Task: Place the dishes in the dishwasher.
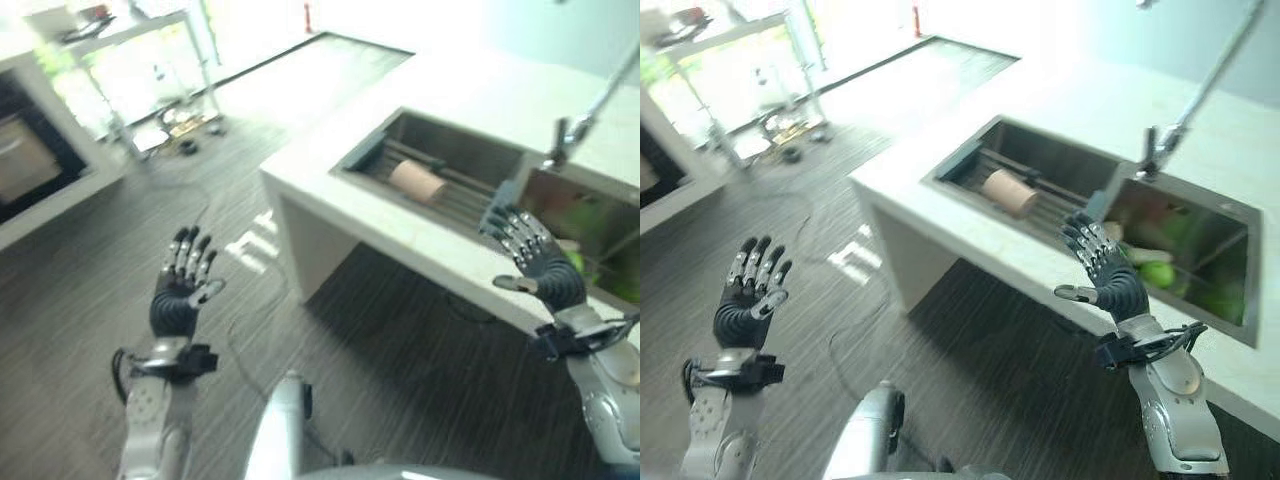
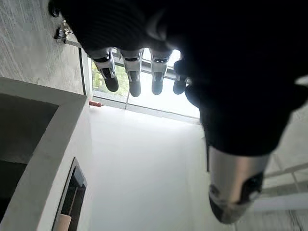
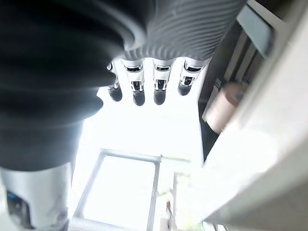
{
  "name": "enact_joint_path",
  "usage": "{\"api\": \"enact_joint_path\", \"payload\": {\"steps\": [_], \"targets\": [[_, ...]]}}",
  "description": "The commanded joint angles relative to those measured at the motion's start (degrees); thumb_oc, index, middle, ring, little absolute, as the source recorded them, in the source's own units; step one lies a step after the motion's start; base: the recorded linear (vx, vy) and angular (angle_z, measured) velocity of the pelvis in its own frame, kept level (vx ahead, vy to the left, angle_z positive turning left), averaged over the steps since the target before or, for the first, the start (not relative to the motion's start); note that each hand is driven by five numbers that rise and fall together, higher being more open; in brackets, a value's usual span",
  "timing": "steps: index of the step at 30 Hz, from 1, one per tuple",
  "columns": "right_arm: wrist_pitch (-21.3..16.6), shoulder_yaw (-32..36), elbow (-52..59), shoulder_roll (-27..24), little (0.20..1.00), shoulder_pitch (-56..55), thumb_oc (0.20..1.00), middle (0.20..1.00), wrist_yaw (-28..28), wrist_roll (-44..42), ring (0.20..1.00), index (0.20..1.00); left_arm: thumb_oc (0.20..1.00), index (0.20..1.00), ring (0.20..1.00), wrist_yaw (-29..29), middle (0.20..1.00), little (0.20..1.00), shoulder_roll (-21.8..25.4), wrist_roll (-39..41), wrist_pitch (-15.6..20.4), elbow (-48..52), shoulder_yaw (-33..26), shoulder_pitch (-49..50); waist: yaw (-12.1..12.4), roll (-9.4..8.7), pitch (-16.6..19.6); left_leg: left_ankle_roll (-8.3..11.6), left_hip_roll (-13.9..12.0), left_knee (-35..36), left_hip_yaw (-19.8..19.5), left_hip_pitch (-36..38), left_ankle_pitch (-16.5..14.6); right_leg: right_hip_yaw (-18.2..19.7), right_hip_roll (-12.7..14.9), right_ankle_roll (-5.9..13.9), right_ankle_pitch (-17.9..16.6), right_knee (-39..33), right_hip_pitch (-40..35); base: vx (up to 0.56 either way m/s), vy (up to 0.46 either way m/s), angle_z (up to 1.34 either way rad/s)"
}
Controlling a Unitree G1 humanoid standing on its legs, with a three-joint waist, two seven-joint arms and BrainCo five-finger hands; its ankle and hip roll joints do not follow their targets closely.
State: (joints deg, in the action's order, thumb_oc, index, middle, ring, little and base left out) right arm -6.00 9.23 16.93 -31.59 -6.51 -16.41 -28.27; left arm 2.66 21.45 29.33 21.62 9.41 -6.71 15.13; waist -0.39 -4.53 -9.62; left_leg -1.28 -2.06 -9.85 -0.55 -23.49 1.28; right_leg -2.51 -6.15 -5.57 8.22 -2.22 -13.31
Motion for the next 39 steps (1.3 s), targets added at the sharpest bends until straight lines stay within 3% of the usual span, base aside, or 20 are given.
{"api": "enact_joint_path", "payload": {"steps": [1, 4, 9, 16, 19, 21, 23, 28, 31, 39], "targets": [[-3.87, 0.62, 4.21, -1.44, 1.000, 1.89, 1.000, 1.000, -0.42, -1.96, 1.000, 1.000, 1.000, 1.000, 1.000, -5.10, 1.000, 1.000, 2.19, -5.72, 7.08, 5.06, -1.30, -2.37, 3.26, 0.49, 0.15, 4.53, 1.27, 11.93, -8.62, 12.78, 7.95, 9.48, 3.77, 6.56, -4.32, -2.62, 2.13, 0.28, 0.179, -1.01], [-5.27, 0.03, 4.69, -2.15, 1.000, 2.94, 1.000, 1.000, 1.18, -1.65, 1.000, 1.000, 1.000, 1.000, 1.000, -7.02, 1.000, 1.000, 2.96, -9.97, 10.11, 5.22, -0.71, -5.42, 3.02, 0.79, 1.12, 4.01, 0.62, 12.97, -7.75, 14.35, 4.75, 8.07, 6.21, 7.80, -2.99, -1.87, 1.61, 0.24, 0.234, -1.08], [-5.14, 2.19, 7.82, 0.06, 1.000, 0.04, 1.000, 1.000, 1.93, -2.98, 1.000, 1.000, 1.000, 1.000, 1.000, -6.69, 1.000, 1.000, 5.27, -11.54, 9.64, 6.44, -0.85, -10.86, 1.44, 0.87, 3.81, 2.24, 1.24, 14.85, -6.55, 19.32, 1.64, 5.53, 9.45, 10.60, -1.65, 1.28, 2.06, 0.29, 0.212, -0.67], [-5.94, 1.96, 8.44, 3.44, 1.000, 0.22, 1.000, 1.000, 5.86, -0.11, 1.000, 1.000, 1.000, 1.000, 1.000, -8.15, 1.000, 1.000, 6.95, -13.49, 8.49, 7.02, -1.78, -13.26, 1.20, 1.09, 5.12, -0.24, 3.18, 14.85, -4.81, 21.36, -0.26, 2.99, 12.92, 12.72, -3.59, 4.62, 4.98, 0.15, 0.184, 0.16], [-5.74, 0.78, 8.23, 4.66, 1.000, 1.00, 1.000, 1.000, 5.94, -0.18, 1.000, 1.000, 1.000, 1.000, 1.000, -8.98, 1.000, 1.000, 7.30, -14.63, 8.30, 9.22, -2.82, -12.09, 1.86, 1.42, 4.73, -0.81, 3.26, 14.85, -2.91, 23.00, -1.07, -0.94, 14.06, 12.74, -6.08, 9.40, 7.44, 0.08, 0.121, -0.12], [-5.89, -1.41, 7.01, 5.41, 1.000, 3.59, 1.000, 1.000, 4.84, -0.32, 1.000, 1.000, 1.000, 1.000, 1.000, -11.62, 1.000, 1.000, 7.96, -16.64, 8.48, 10.20, -3.54, -11.90, 3.32, 1.60, 4.09, 0.27, 2.17, 14.85, 0.46, 24.29, -2.48, -8.09, 17.35, 13.08, -8.43, 6.00, 8.34, -0.01, -0.036, -0.88], [-5.68, -3.50, 5.63, 5.58, 1.000, 6.55, 1.000, 1.000, 6.12, 0.80, 1.000, 1.000, 1.000, 1.000, 1.000, -12.37, 1.000, 1.000, 10.13, -16.62, 9.17, 10.69, -4.54, -12.56, 4.37, 2.30, 3.21, 1.07, 0.62, 14.85, 3.15, 24.80, -3.25, -11.81, 18.74, 13.94, -10.79, 3.89, 10.38, -0.08, -0.125, -2.12], [-4.76, -3.10, 5.68, 4.53, 1.000, 6.91, 1.000, 1.000, 8.05, 1.16, 1.000, 1.000, 1.000, 1.000, 1.000, -10.82, 1.000, 1.000, 9.65, -16.00, 8.06, 11.76, -3.54, -13.98, 3.55, 1.75, 3.28, 1.14, -0.31, 14.85, 3.57, 24.97, -4.06, -9.97, 17.82, 14.25, -10.06, 0.53, 10.01, -0.02, -0.106, -0.33], [-3.49, -1.70, 6.71, 3.50, 1.000, 5.19, 1.000, 1.000, 7.56, -1.22, 1.000, 1.000, 1.000, 1.000, 1.000, -9.28, 1.000, 1.000, 9.22, -17.24, 6.92, 12.72, -2.76, -13.38, 3.09, 1.27, 3.81, 1.66, -0.97, 14.85, 4.77, 25.43, -4.43, -10.74, 17.62, 14.86, -10.40, -2.44, 8.53, 0.01, -0.163, 0.13], [-2.03, -0.40, 7.94, 1.48, 1.000, 3.19, 1.000, 1.000, 6.10, -1.47, 1.000, 1.000, 1.000, 1.000, 1.000, -4.52, 1.000, 1.000, 11.51, -21.48, 5.40, 13.47, -2.47, -11.63, 1.58, 2.11, 4.59, 2.82, -2.26, 14.85, 6.03, 27.17, -4.76, -9.89, 16.16, 14.50, -8.46, -2.78, 8.02, 0.01, -0.092, -0.16]]}}
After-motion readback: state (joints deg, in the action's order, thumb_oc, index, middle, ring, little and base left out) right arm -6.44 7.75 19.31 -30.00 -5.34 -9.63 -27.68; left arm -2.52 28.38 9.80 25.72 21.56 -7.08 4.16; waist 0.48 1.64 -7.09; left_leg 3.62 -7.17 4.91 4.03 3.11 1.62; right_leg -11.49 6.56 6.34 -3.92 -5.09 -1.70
